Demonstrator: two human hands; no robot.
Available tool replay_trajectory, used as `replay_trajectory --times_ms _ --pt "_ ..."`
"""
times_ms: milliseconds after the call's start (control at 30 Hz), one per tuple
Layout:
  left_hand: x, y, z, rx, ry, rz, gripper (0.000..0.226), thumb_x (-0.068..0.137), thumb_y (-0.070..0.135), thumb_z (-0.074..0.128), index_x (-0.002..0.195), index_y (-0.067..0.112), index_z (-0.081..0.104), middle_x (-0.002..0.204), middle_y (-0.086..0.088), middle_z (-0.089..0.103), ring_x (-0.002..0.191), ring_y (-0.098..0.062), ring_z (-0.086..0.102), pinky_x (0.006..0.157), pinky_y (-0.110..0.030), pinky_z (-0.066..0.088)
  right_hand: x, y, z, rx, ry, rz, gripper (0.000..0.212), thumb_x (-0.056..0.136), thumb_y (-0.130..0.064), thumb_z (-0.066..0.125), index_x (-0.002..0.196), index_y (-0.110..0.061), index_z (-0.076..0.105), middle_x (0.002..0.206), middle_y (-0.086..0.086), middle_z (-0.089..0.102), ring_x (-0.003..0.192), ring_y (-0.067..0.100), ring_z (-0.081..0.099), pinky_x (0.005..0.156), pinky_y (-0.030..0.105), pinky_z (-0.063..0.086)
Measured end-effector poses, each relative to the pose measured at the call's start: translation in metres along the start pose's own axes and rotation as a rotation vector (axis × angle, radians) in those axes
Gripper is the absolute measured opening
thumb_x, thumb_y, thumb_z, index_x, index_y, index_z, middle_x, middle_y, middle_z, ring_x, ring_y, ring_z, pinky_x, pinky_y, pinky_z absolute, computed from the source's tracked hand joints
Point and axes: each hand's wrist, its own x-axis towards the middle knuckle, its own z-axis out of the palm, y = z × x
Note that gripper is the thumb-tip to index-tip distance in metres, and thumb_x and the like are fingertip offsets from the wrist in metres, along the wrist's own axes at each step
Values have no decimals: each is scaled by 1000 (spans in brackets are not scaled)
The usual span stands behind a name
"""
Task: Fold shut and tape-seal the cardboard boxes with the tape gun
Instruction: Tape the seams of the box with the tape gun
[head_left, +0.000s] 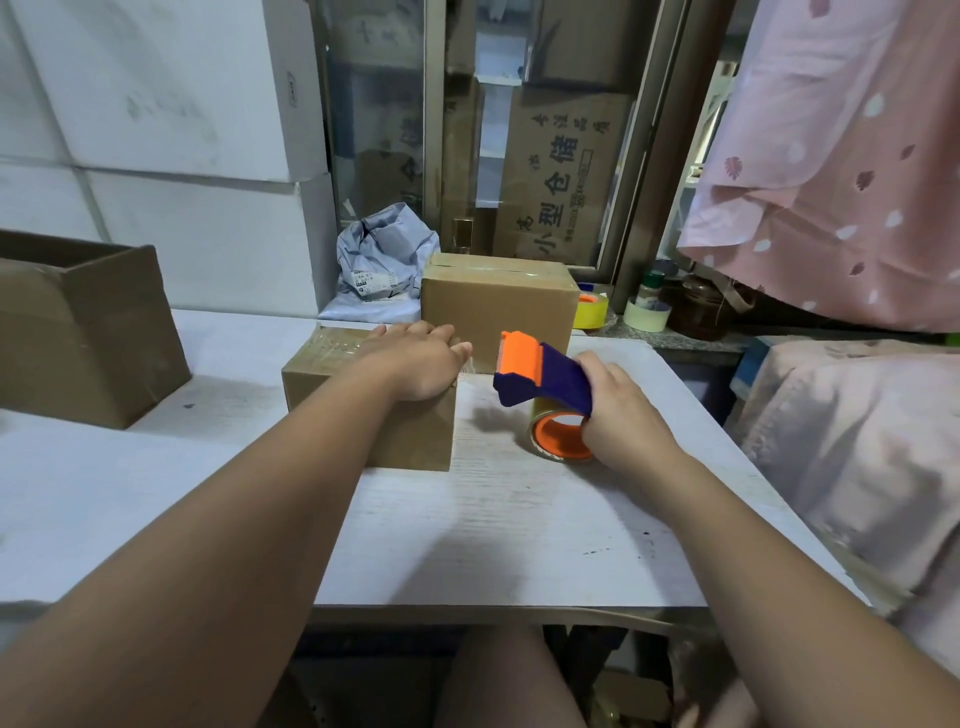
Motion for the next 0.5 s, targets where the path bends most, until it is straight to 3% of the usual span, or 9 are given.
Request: replay_trajectory --times_ms 167,333,500 --pt "0 2 0 -14 -1 -12 55 100 51 15 148 26 27 155 -5 24 143 -28 18 116 -45 12 9 -6 -16 -162 -120 -19 53 78 1 50 116 -34 38 101 3 48 90 26 49 69 36 43" --pt "-2 1 -1 -42 4 -16 59 98 55 10 147 28 29 155 -5 25 143 -28 18 116 -45 12 12 -22 -37 -334 -270 -27 63 83 -3 53 131 -37 29 106 5 47 90 25 50 68 36 44" --pt "-8 4 -8 -139 -22 15 66 96 60 5 149 28 26 156 -6 22 145 -27 12 115 -44 6 13 -44 -48 -501 -385 0 59 86 -2 47 134 -32 29 110 10 48 95 29 51 73 38 45"
